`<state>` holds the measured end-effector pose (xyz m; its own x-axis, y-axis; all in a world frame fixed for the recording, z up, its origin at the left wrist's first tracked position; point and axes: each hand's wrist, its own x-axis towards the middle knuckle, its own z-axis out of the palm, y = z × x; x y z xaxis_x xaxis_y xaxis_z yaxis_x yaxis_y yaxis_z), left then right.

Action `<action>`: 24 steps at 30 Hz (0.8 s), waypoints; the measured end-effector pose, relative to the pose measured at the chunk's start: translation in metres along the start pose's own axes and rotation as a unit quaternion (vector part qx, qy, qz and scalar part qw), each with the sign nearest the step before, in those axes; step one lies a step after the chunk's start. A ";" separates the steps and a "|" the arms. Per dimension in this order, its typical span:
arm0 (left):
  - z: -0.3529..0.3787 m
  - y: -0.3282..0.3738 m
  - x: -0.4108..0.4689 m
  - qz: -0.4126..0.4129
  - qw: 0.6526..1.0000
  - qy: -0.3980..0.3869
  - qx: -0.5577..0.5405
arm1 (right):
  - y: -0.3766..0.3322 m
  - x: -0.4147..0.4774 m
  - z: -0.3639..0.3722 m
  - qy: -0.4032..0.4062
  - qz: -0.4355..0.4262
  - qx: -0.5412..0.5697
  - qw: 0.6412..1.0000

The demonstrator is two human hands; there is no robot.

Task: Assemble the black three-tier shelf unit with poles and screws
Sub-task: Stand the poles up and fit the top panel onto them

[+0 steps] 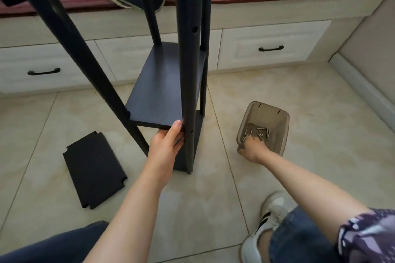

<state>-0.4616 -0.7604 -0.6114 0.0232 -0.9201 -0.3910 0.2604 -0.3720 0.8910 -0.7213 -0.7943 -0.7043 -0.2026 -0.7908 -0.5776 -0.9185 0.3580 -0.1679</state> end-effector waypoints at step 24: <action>0.006 -0.006 -0.004 0.035 0.999 0.027 -0.007 | -0.016 -0.052 0.065 -0.131 -0.303 -0.164 0.930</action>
<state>-0.4694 -0.7553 -0.6137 0.0935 -0.9357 -0.3401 0.2693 -0.3051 0.9134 -0.6736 -0.7264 -0.7238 0.4360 -0.6341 -0.6386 -0.8998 -0.3186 -0.2980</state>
